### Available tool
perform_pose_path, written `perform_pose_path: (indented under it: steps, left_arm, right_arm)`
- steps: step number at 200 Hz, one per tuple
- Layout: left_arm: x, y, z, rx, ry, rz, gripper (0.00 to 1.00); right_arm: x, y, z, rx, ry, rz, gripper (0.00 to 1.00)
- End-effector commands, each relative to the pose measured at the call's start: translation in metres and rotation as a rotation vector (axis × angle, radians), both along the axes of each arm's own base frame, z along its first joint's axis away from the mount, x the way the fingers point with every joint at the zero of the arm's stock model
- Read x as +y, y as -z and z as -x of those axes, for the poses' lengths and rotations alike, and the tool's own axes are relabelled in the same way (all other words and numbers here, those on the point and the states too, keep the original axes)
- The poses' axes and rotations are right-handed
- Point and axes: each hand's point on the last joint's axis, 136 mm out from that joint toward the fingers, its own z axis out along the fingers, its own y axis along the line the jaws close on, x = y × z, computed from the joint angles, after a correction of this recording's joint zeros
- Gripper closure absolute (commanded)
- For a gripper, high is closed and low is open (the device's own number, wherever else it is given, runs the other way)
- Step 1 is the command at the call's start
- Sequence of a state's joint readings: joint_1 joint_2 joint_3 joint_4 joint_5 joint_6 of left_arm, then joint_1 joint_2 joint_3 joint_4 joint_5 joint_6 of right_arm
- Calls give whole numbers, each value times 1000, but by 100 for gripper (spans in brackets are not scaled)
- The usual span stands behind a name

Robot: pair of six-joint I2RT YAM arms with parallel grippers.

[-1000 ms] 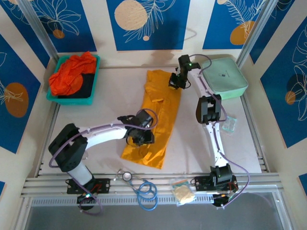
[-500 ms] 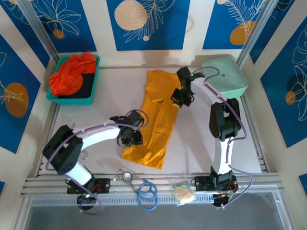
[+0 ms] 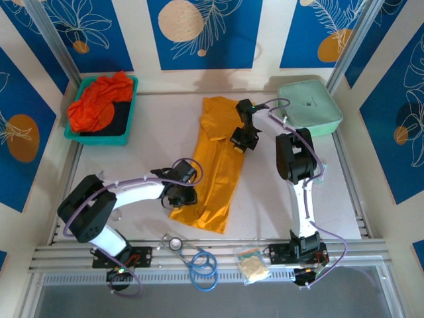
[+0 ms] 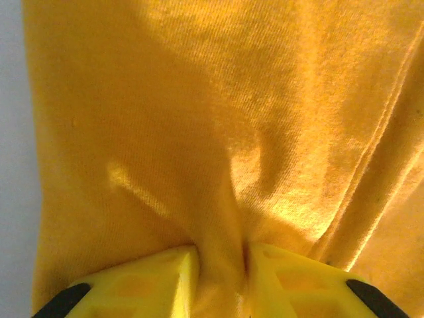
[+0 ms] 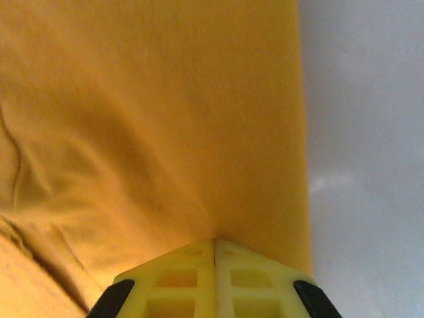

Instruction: Fold and stack the t-shirts

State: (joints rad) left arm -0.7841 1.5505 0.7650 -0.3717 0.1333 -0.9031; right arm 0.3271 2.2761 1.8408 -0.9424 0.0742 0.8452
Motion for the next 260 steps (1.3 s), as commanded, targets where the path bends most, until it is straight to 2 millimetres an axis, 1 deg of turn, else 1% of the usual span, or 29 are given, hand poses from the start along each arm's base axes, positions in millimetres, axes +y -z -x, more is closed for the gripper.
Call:
perform_pose_path:
  steps: [1,24,39,53,88,120,135,146,157,175,192,207,222,226,231,234,243,252,257,260]
  left_arm:
    - [8,29,37,136,-32,-19,70]
    - [-1,34,45,164,-74,33,70]
    - [-9,36,46,171,-100,77,70]
    - [-12,37,47,172,-116,91,70]
    - [-15,34,44,151,-132,88,70]
    - [-17,28,42,134,-130,79,70]
    - [-17,21,38,106,-119,68,69]
    - [-17,12,32,68,-96,51,65]
    - [-19,-3,21,11,-60,31,60]
    - [-26,-37,-5,-121,18,-15,49]
    - [-35,-79,-37,-286,109,-67,36]
    - [-43,-122,-64,-443,194,-111,23]
    - [-49,-165,-88,-605,252,-149,12]
    - [-50,-176,-93,-646,261,-156,11]
    - [-50,-189,-99,-698,273,-164,8]
    - [-51,-197,-102,-730,282,-170,7]
    - [-50,-218,-109,-815,295,-182,0]
    - [-49,-238,-114,-895,307,-189,1]
    - [-47,-249,-115,-938,310,-190,1]
    - [-47,-255,-116,-964,315,-190,1]
  right_arm:
    - [-9,15,-3,52,-3,45,100]
    - [-12,27,-15,61,-34,65,100]
    - [-15,32,-22,62,-57,79,100]
    - [-17,34,-27,64,-73,82,100]
    - [-18,36,-33,50,-93,74,100]
    - [-19,33,-34,46,-102,69,100]
    - [-17,25,-36,21,-120,59,100]
    - [-15,13,-41,-20,-153,44,100]
    - [-15,-7,-48,-79,-186,40,100]
    - [-20,-54,-60,-208,-224,55,100]
    - [-19,-117,-66,-381,-282,55,100]
    - [-20,-177,-60,-553,-342,69,100]
    - [-22,-238,-44,-734,-397,107,100]
    - [-22,-254,-38,-786,-416,120,100]
    - [-22,-269,-28,-838,-442,140,100]
    - [-23,-283,-23,-884,-453,156,100]
    - [-23,-307,-3,-981,-502,197,100]
    - [-24,-329,18,-1077,-547,236,100]
    - [-25,-339,31,-1125,-569,248,93]
    - [-25,-343,38,-1148,-582,249,88]
